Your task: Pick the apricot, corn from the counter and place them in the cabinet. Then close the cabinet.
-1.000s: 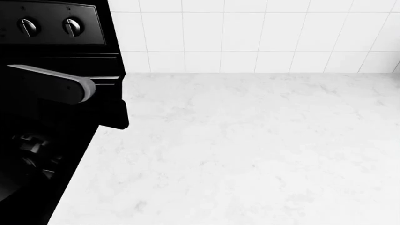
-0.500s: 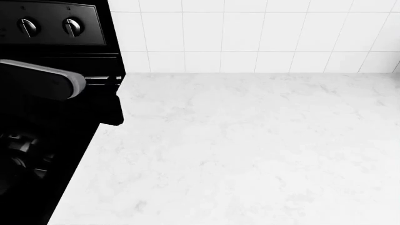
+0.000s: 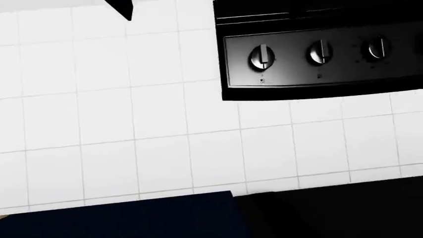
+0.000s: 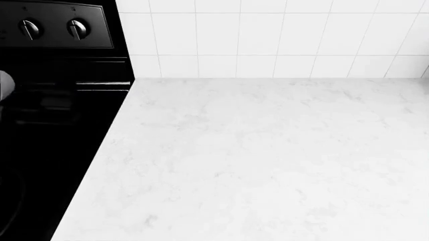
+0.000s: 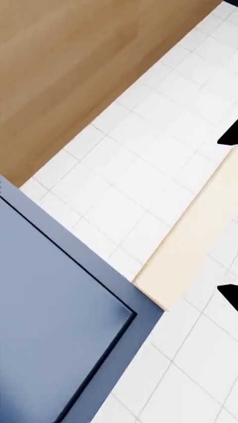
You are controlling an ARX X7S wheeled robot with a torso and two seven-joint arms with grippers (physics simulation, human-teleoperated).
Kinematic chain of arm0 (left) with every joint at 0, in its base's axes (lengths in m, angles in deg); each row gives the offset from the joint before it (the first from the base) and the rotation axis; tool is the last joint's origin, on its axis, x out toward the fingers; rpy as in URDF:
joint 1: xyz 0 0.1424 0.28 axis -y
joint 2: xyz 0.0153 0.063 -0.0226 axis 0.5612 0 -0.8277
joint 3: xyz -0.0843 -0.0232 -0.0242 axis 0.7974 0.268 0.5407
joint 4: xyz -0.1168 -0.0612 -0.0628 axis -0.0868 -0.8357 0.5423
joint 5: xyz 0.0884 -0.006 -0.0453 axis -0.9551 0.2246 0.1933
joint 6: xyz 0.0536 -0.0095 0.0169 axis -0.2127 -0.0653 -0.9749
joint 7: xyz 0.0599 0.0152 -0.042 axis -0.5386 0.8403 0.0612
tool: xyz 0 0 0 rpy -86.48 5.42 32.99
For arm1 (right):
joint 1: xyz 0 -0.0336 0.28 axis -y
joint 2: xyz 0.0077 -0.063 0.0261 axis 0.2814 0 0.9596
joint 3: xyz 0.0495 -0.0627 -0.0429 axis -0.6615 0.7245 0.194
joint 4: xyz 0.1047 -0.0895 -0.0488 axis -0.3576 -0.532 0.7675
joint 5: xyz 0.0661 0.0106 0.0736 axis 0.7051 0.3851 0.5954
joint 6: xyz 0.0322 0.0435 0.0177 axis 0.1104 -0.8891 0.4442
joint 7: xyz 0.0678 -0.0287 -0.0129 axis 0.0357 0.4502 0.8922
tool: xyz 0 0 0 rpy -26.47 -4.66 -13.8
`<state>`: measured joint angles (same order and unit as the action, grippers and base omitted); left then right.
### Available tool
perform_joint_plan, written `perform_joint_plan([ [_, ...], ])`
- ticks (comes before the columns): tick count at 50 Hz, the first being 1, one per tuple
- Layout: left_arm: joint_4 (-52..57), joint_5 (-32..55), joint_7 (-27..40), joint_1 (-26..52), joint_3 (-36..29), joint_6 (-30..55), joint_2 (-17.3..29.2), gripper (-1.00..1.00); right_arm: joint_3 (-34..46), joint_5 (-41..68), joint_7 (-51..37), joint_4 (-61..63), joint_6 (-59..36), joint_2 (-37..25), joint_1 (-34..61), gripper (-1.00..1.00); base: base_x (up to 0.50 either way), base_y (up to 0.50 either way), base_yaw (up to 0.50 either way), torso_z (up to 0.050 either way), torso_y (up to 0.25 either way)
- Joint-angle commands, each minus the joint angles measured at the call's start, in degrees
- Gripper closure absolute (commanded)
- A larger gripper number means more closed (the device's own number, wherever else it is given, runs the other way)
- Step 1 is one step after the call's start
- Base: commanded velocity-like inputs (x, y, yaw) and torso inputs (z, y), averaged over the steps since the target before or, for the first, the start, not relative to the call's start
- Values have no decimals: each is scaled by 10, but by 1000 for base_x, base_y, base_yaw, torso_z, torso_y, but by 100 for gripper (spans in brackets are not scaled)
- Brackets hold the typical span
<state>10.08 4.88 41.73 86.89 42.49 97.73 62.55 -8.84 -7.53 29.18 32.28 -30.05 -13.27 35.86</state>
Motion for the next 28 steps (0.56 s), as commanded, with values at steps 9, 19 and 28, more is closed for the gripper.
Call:
perform_joint_plan([
  [9, 54, 83, 36, -129, 211, -21, 38, -100, -196, 69, -52, 36, 55, -81, -120, -100, 0, 0, 0, 0, 0],
  [19, 94, 128, 33, -224, 377, -21, 20, -100, -345, 103, -77, 72, 77, -115, -169, -100, 0, 0, 0, 0, 0],
  [28, 127, 162, 27, -281, 486, -24, 3, -100, -435, 120, -79, 94, 60, -127, -194, -100, 0, 0, 0, 0, 0],
])
